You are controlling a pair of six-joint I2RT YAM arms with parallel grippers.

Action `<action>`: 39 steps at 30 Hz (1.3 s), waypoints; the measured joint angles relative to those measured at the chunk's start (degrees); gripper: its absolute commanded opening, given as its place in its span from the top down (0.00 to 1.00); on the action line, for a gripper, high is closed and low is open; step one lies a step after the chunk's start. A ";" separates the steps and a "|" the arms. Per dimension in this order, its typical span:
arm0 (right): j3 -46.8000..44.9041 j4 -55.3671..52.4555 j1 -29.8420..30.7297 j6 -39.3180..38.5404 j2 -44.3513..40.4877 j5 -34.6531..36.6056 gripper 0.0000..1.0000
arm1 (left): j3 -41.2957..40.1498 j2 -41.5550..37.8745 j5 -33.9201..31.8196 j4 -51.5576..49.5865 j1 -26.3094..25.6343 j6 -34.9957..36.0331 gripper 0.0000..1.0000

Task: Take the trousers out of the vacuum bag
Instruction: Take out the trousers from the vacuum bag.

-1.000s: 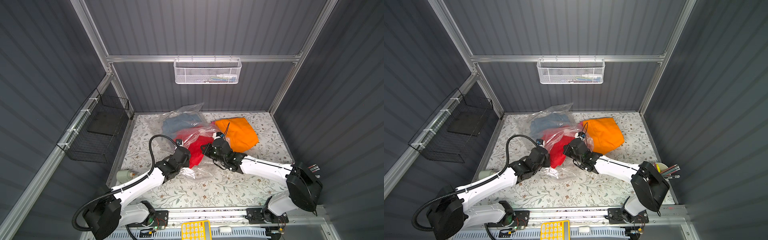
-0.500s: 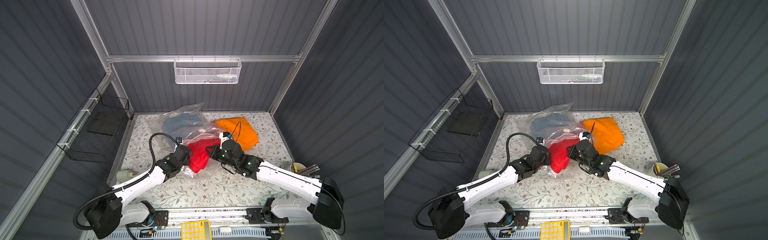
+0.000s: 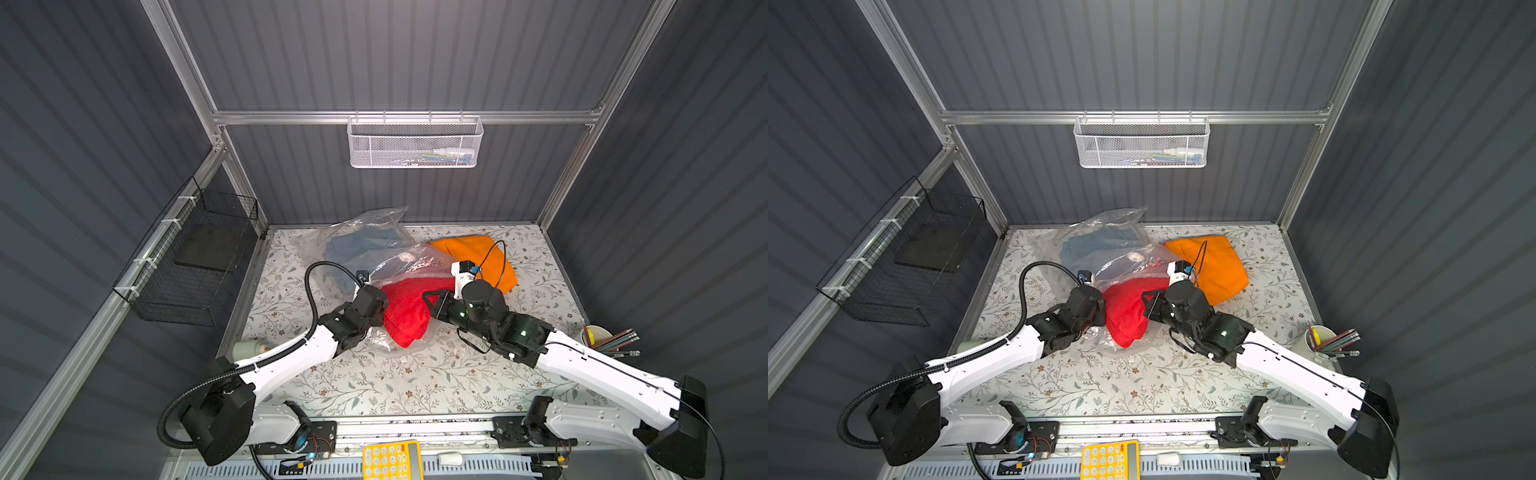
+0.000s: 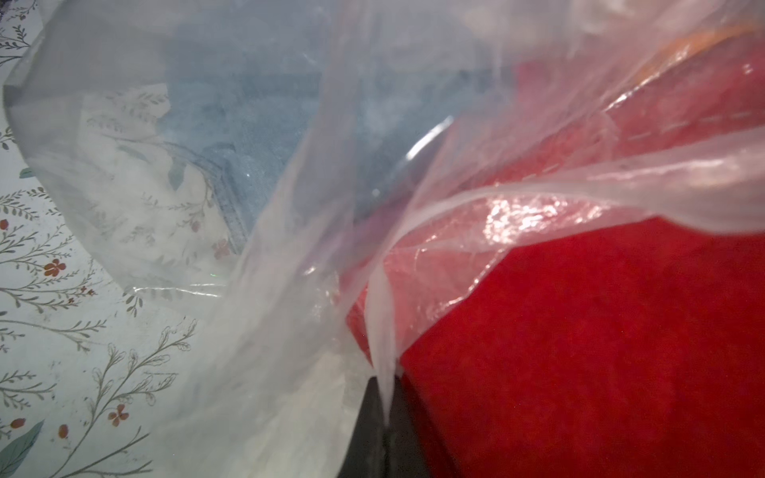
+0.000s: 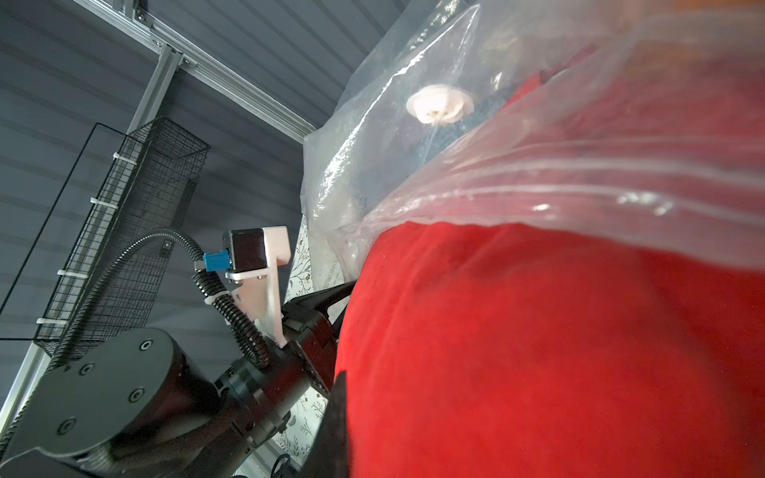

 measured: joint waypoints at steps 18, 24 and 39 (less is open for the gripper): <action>8.24 2.60 2.60 -0.70 12.20 -0.83 1.00 | 1.73 1.29 0.02 -1.99 0.37 0.92 1.00; 8.81 -1.36 1.79 -3.48 8.04 -0.66 1.00 | 1.92 1.25 0.63 -1.09 0.37 1.07 1.00; 8.87 -1.25 2.43 -1.88 3.50 -0.90 1.00 | 2.29 2.73 1.95 0.52 1.90 1.05 1.00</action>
